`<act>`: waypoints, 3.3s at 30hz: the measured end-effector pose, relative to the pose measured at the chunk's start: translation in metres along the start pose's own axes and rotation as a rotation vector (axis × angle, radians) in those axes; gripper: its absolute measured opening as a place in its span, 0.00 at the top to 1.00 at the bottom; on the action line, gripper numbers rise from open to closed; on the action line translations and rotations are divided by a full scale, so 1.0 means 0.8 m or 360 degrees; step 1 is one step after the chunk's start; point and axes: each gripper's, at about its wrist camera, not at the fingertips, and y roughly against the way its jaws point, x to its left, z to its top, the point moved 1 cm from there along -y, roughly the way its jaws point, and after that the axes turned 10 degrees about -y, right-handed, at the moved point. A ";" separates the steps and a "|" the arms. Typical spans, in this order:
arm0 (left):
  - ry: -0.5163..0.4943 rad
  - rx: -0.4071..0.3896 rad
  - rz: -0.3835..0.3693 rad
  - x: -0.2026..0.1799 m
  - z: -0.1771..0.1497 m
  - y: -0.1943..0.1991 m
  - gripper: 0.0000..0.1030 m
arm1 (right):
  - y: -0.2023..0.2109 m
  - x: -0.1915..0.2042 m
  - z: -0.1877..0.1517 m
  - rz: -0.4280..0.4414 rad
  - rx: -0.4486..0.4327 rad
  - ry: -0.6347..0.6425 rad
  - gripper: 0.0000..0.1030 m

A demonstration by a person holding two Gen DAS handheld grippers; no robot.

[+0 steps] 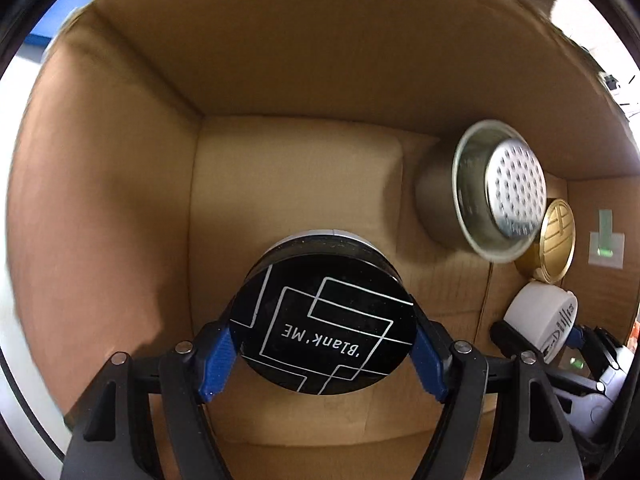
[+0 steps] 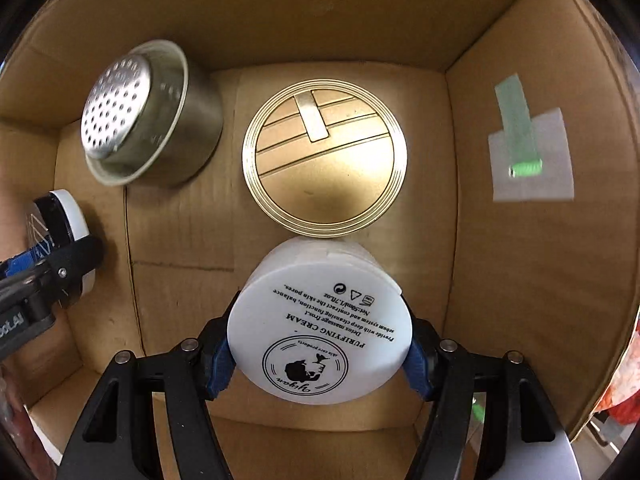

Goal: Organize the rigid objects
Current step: 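Carry the black tin and white jar into the box and release both, then lift both tools out of the box and move toward the walnut, then grasp the walnut with left tool while right tool grasps the red case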

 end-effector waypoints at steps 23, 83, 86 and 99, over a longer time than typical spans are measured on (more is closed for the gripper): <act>0.0080 0.0009 -0.0101 0.029 -0.013 0.047 0.19 | 0.029 -0.020 0.002 0.0071 0.0081 0.0022 0.15; -0.0391 -0.0621 0.0044 -0.282 -0.173 0.253 0.00 | 0.275 -0.312 -0.197 0.0125 -0.0463 -0.0291 0.00; -0.0483 -0.0510 0.0048 -0.333 -0.166 0.207 0.00 | 0.248 -0.374 -0.191 0.0085 -0.0419 -0.0389 0.00; -0.0653 -0.0049 0.0119 -0.457 -0.149 -0.006 0.21 | 0.106 -0.510 -0.170 0.0092 -0.0151 -0.0513 0.02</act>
